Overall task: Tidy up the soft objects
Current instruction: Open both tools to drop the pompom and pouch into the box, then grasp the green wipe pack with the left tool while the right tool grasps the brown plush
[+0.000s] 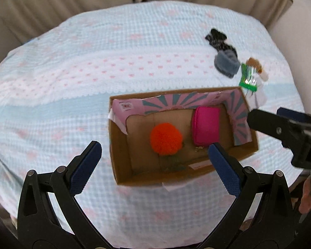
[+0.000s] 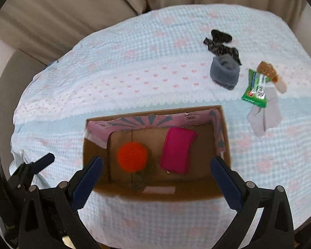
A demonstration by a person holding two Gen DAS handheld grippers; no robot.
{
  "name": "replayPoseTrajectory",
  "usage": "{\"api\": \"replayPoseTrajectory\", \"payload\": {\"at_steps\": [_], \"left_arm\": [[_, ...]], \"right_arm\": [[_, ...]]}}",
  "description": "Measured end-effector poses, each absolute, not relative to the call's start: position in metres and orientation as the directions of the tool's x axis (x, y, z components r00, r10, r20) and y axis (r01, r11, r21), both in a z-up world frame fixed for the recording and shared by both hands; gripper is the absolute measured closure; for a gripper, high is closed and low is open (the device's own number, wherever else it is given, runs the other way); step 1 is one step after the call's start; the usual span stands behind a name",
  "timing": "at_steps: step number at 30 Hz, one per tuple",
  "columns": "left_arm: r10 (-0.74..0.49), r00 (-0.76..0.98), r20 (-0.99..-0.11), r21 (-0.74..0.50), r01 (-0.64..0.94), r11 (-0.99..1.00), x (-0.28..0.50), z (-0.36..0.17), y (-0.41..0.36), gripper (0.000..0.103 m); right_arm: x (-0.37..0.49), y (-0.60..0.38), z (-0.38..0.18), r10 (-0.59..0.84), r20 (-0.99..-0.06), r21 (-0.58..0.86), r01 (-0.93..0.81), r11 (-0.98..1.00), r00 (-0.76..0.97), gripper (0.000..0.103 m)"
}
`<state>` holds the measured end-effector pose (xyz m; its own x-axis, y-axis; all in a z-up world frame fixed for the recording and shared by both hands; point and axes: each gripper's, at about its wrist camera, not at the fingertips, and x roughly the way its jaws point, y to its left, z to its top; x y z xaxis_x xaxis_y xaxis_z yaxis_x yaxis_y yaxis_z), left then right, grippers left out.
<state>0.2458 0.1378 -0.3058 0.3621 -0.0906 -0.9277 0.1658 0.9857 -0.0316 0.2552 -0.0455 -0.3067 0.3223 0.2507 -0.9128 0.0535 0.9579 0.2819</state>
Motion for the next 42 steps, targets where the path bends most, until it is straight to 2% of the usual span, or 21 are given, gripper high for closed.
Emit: {"api": "replayPoseTrajectory", "payload": {"at_steps": [5, 9, 12, 16, 19, 26, 35, 42], "left_arm": [[-0.088, 0.422, -0.902, -0.045, 0.111, 0.993, 0.220, -0.269, 0.139, 0.001], [-0.079, 0.501, -0.862, -0.031, 0.103, 0.994, 0.199, -0.242, 0.130, 0.001], [-0.045, 0.534, -0.844, 0.010, 0.099, 0.995, 0.188, -0.226, 0.116, 0.001], [-0.066, 0.537, -0.841, -0.016, 0.097, 0.995, 0.178, -0.208, 0.098, 0.001], [-0.106, 0.570, -0.815, -0.056, 0.105, 0.993, 0.168, -0.192, 0.079, 0.001], [-0.059, 0.621, -0.782, -0.006, 0.087, 0.996, 0.155, -0.170, 0.008, 0.000], [-0.036, 0.616, -0.787, -0.005, 0.051, 0.999, 0.177, -0.187, -0.094, 0.000], [-0.052, 0.580, -0.813, -0.005, 0.083, 0.997, 0.221, -0.239, -0.172, 0.001]], "right_arm": [[0.229, -0.053, -0.270, 0.227, -0.897, 0.246, 0.002, 0.969, 0.378, 0.000], [0.206, -0.062, -0.240, 0.118, -0.888, 0.120, -0.023, 0.993, 0.444, 0.000], [0.189, -0.074, -0.220, 0.086, -0.859, 0.072, -0.047, 0.996, 0.504, 0.000], [0.168, -0.099, -0.193, 0.063, -0.818, 0.041, -0.051, 0.998, 0.571, 0.000], [0.157, -0.121, -0.179, 0.080, -0.798, 0.043, -0.076, 0.996, 0.598, 0.000], [0.144, -0.197, -0.161, 0.148, -0.757, 0.099, -0.112, 0.989, 0.637, 0.000], [0.167, -0.299, -0.172, 0.259, -0.718, 0.153, -0.217, 0.964, 0.645, 0.000], [0.223, -0.366, -0.208, 0.322, -0.708, 0.185, -0.275, 0.944, 0.629, 0.000]]}}
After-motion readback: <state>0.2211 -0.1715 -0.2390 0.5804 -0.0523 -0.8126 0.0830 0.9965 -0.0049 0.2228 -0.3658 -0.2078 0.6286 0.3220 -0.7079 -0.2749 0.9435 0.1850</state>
